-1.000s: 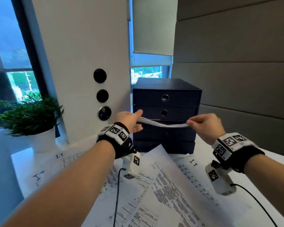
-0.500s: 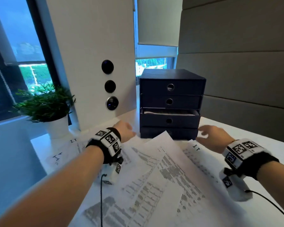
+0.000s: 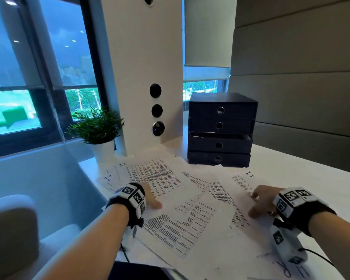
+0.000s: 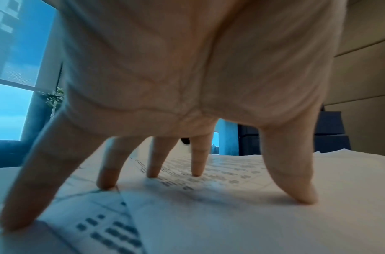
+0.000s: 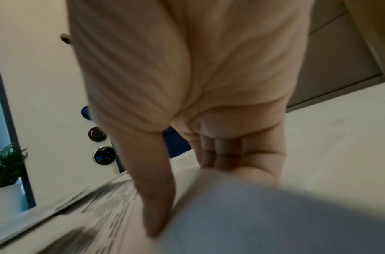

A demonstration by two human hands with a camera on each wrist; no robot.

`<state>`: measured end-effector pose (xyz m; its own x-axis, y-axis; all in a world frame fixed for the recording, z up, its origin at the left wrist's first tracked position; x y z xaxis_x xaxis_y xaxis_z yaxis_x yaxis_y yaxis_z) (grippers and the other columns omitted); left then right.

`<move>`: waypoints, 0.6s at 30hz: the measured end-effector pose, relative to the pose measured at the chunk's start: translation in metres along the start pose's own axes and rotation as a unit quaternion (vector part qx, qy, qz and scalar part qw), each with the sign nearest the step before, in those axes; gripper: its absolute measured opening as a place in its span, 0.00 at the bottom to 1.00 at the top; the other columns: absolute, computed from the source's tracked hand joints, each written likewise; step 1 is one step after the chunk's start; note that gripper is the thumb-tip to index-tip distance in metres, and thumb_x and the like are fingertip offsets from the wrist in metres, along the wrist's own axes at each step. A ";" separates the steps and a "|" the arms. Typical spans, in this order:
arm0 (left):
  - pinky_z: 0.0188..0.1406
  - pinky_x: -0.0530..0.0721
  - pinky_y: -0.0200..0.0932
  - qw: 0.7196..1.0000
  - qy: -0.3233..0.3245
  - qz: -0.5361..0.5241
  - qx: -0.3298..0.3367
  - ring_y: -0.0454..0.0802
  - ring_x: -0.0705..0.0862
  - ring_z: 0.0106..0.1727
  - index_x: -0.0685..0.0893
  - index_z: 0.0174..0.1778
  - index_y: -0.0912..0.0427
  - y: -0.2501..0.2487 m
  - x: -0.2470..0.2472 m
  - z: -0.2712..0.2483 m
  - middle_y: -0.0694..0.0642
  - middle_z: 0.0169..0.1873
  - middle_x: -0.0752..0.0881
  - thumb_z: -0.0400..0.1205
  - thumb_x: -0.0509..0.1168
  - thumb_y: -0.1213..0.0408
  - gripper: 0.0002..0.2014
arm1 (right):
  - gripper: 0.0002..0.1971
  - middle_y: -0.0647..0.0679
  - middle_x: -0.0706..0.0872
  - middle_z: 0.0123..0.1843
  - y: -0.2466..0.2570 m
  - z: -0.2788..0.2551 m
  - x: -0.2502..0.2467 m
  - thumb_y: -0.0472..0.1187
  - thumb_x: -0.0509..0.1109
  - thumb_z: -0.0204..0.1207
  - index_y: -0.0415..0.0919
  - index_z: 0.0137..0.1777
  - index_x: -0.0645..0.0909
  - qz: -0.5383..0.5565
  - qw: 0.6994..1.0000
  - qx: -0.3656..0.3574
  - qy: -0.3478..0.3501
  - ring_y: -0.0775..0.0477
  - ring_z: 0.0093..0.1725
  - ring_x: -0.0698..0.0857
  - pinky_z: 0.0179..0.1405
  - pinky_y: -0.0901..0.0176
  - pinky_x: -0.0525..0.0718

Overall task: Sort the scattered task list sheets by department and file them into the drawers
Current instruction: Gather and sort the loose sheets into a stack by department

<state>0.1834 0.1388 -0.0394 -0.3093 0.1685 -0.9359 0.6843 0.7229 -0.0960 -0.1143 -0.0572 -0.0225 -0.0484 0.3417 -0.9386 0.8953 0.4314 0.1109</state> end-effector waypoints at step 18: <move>0.68 0.76 0.49 0.998 -0.045 -0.048 -0.001 0.56 0.76 0.71 0.68 0.77 0.60 -0.017 -0.012 -0.007 0.58 0.73 0.75 0.72 0.68 0.36 0.43 | 0.25 0.47 0.82 0.64 -0.001 0.001 -0.018 0.50 0.72 0.75 0.44 0.71 0.76 0.102 0.992 -0.053 -0.046 0.47 0.59 0.81 0.60 0.57 0.78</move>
<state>0.1711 0.1293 -0.0237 -0.3129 0.0364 -0.9491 0.6522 0.7347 -0.1868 -0.1137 -0.0643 -0.0054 0.1749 0.3553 -0.9182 0.8300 0.4485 0.3316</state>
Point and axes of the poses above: each hand's wrist, its own z-axis towards the middle knuckle, its own x-axis out of the palm, y = z × x, the point moved 3 cm from there along z, towards the middle knuckle
